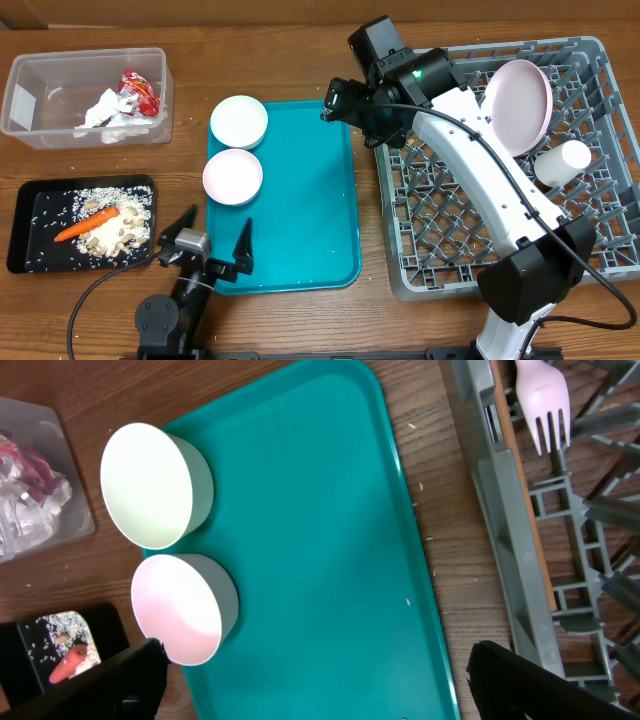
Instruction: Sort waste into correct bins and load items into the dishwasher rack
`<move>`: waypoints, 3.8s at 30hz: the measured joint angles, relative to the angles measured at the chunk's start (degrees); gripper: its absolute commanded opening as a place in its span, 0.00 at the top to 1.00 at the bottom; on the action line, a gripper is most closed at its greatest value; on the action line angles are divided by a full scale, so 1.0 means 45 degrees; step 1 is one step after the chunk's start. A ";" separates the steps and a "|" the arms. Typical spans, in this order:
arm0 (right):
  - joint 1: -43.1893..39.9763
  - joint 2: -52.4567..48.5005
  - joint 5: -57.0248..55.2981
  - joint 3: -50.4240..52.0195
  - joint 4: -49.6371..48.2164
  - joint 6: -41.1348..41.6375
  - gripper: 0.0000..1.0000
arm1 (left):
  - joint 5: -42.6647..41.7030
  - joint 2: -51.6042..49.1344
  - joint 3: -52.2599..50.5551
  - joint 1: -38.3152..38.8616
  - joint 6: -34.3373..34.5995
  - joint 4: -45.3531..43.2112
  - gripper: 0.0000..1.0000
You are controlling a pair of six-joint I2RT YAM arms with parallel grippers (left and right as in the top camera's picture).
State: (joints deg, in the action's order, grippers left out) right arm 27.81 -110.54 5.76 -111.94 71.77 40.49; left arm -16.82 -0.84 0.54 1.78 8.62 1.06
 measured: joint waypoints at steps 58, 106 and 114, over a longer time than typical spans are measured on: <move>0.0005 0.0000 0.0005 0.0044 -0.0029 0.0005 0.00 | -0.1399 -2.3542 1.4775 0.2875 0.1282 0.9228 0.05; 0.0005 0.0000 0.0000 0.0049 -0.0029 -0.0005 0.00 | -0.0107 -2.5058 1.5795 0.2472 0.1477 0.3487 0.06; 0.0005 0.0000 0.0000 0.0049 -0.0029 0.0000 0.00 | -0.2312 -2.5053 1.5795 0.4177 0.1481 0.4163 0.05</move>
State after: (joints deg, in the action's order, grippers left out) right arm 27.83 -110.54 5.76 -111.72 71.64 40.49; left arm -27.22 -113.58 71.61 20.58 15.29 19.79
